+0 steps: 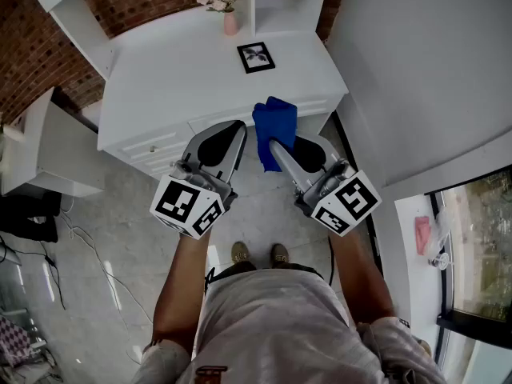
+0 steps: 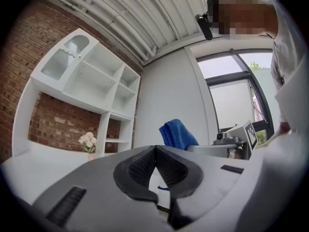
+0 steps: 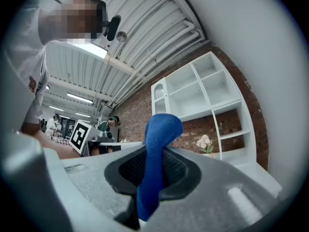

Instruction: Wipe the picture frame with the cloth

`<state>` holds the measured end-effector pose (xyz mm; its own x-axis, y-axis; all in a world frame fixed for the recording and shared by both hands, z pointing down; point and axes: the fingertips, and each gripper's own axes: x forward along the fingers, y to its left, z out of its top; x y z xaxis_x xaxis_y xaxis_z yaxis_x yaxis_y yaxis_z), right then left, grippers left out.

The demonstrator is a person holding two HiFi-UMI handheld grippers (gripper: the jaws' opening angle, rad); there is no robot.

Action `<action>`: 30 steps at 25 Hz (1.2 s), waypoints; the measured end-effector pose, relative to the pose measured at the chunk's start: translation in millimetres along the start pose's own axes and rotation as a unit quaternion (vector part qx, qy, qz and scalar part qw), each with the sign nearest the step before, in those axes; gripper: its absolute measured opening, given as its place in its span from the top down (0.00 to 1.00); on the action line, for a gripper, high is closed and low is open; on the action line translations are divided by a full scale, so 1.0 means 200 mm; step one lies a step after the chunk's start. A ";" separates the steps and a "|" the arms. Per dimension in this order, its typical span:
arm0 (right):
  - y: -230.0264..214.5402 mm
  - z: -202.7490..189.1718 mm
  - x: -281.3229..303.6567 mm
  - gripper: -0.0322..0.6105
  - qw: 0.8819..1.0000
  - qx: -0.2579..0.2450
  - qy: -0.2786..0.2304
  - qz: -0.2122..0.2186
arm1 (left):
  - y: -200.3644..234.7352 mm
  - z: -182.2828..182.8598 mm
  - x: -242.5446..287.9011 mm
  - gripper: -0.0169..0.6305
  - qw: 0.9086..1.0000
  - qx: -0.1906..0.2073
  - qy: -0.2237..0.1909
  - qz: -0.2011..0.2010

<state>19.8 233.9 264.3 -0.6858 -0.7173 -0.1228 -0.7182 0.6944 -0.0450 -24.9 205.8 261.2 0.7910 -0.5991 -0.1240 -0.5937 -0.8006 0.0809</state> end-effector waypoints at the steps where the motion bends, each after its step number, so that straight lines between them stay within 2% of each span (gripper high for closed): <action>1: 0.00 0.00 0.00 0.86 1.000 0.000 0.000 0.000 | 0.00 0.00 0.00 0.97 1.000 0.001 0.000 0.000; 19: 0.04 -0.01 0.12 0.86 1.000 0.000 0.006 -0.013 | 0.14 -0.01 -0.05 0.97 1.000 -0.010 -0.005 -0.008; 30: 0.15 -0.03 0.35 0.86 0.999 -0.015 0.011 -0.042 | 0.41 0.04 -0.19 0.97 0.999 -0.010 -0.019 -0.029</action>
<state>-50.9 204.0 259.7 -0.6258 -0.7737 -0.0989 -0.7757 0.6306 -0.0246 -105.3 163.2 264.0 0.8176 -0.5509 -0.1674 -0.5434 -0.8344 0.0921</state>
